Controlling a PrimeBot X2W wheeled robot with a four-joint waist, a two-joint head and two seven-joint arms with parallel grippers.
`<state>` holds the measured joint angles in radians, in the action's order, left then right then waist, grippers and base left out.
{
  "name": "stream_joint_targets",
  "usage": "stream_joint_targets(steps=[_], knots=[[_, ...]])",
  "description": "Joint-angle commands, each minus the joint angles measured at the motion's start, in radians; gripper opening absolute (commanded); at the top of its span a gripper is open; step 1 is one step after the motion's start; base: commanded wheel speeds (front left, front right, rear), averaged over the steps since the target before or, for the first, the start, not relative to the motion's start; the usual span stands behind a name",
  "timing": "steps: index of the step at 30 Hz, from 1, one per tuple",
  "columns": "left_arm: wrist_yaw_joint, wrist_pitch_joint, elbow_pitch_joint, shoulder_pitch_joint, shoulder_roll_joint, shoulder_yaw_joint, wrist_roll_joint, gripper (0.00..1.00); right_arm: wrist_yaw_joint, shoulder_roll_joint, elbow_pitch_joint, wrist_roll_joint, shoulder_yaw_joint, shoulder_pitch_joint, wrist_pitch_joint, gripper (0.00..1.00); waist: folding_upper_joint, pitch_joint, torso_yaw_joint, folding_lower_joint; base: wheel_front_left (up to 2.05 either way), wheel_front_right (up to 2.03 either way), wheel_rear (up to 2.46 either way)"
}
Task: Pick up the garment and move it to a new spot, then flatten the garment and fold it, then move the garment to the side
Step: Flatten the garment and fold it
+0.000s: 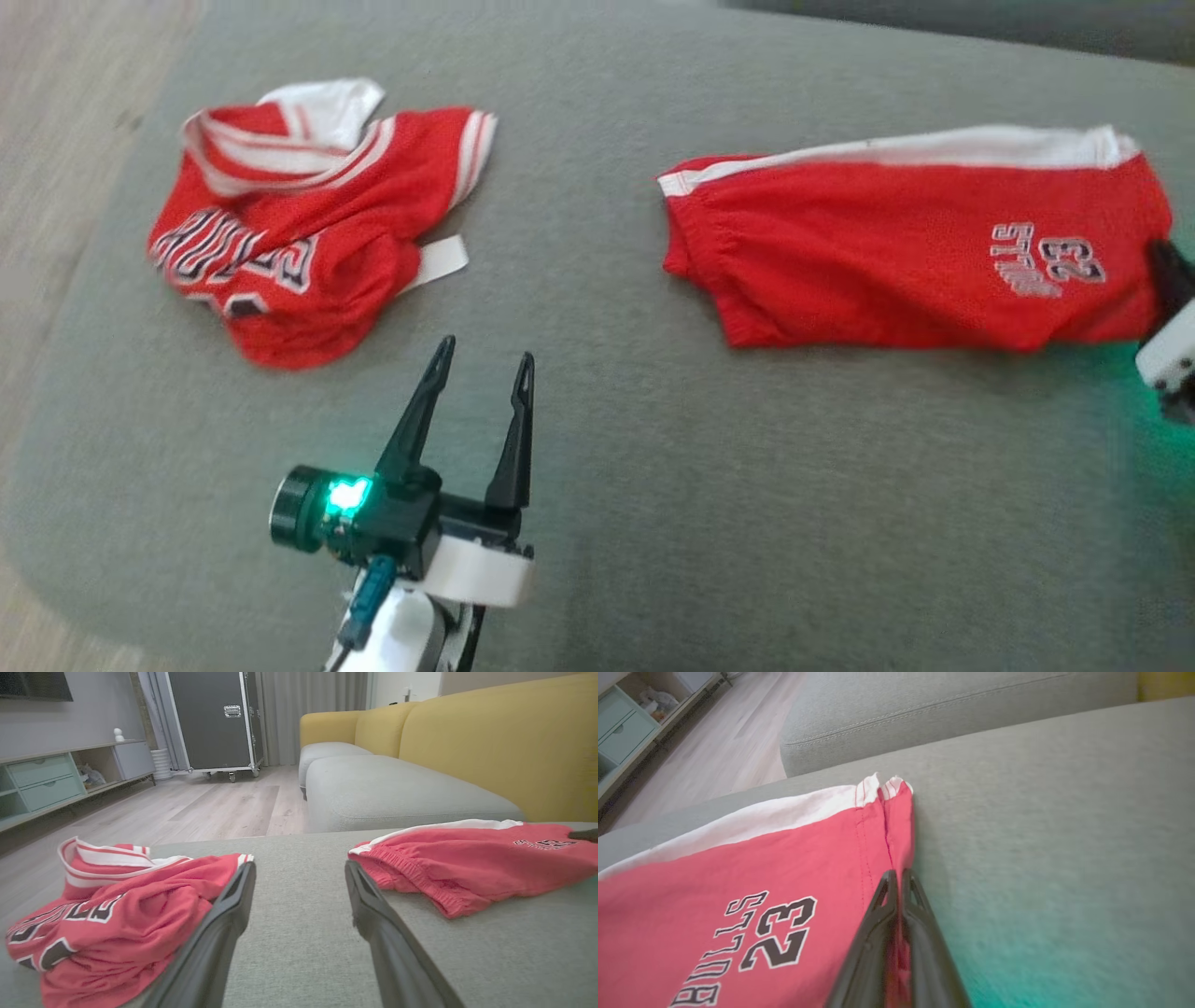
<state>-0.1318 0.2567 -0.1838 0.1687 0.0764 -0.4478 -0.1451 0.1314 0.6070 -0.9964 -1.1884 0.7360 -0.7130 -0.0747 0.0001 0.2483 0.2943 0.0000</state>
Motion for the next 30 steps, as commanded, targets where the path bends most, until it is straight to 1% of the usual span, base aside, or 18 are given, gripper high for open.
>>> stream_joint_targets(steps=[1, 3, 5, 8, 14, 18, 21, 24, 28, 29, 30], knots=[[0.002, 0.005, 0.024, -0.004, 0.0, 0.041, 0.013, 1.0, -0.001, 0.035, 0.013, -0.009, 0.007, 0.035, -0.014, 0.0, -0.0001, -0.057, -0.065, 0.0, 0.0, 0.0, 0.0], [0.006, 0.005, 0.018, -0.014, -0.001, 0.048, 0.018, 1.0, -0.001, 0.054, 0.014, -0.022, 0.002, 0.067, -0.02, 0.0, -0.0001, -0.079, -0.098, 0.0, 0.0, 0.0, 0.0], [0.009, 0.005, 0.016, -0.021, -0.002, 0.055, 0.021, 1.0, -0.001, 0.087, 0.017, -0.031, -0.001, 0.094, -0.025, 0.0, -0.0001, -0.09, -0.124, 0.0, 0.0, 0.0, 0.0], [0.015, 0.005, 0.014, -0.033, -0.003, 0.065, 0.025, 1.0, -0.001, 0.129, 0.014, -0.003, 0.013, 0.11, -0.059, 0.0, -0.0001, -0.105, -0.155, 0.0, 0.0, 0.0, 0.0], [0.026, 0.005, 0.001, -0.072, -0.004, 0.081, 0.03, 1.0, -0.001, 0.113, 0.04, 0.043, 0.019, 0.076, -0.124, 0.0, -0.0001, -0.137, -0.195, 0.0, 0.0, 0.0, 0.0], [0.034, 0.005, -0.012, -0.098, -0.006, 0.083, 0.033, 1.0, -0.001, 0.084, 0.089, 0.089, 0.035, 0.038, -0.145, 0.0, -0.0001, -0.176, -0.202, 0.0, 0.0, 0.0, 0.0], [0.041, 0.005, -0.024, -0.119, -0.008, 0.084, 0.033, 1.0, -0.001, 0.045, 0.147, 0.137, 0.06, -0.003, -0.152, 0.0, -0.0001, -0.211, -0.196, 0.0, 0.0, 0.0, 0.0], [0.045, 0.005, -0.028, -0.131, -0.01, 0.084, 0.032, 1.0, -0.001, -0.012, 0.189, 0.166, 0.085, -0.035, -0.139, 0.0, -0.0001, -0.228, -0.186, 0.0, 0.0, 0.0, 0.0], [0.054, 0.005, -0.031, -0.136, -0.013, 0.079, 0.032, 1.0, -0.001, -0.115, 0.223, 0.187, 0.126, -0.072, -0.101, 0.0, -0.0001, -0.228, -0.162, 0.0, 0.0, 0.0, 0.0], [0.054, 0.005, -0.031, -0.136, -0.013, 0.079, 0.032, 1.0, -0.001, -0.115, 0.223, 0.187, 0.126, -0.072, -0.101, 0.0, -0.0001, -0.228, -0.162, 0.0, 0.0, 0.0, 0.0], [0.056, 0.005, -0.033, -0.135, -0.014, 0.076, 0.032, 1.0, -0.001, -0.142, 0.228, 0.191, 0.141, -0.074, -0.09, 0.0, -0.0001, -0.226, -0.154, 0.0, 0.0, 0.0, 0.0]])
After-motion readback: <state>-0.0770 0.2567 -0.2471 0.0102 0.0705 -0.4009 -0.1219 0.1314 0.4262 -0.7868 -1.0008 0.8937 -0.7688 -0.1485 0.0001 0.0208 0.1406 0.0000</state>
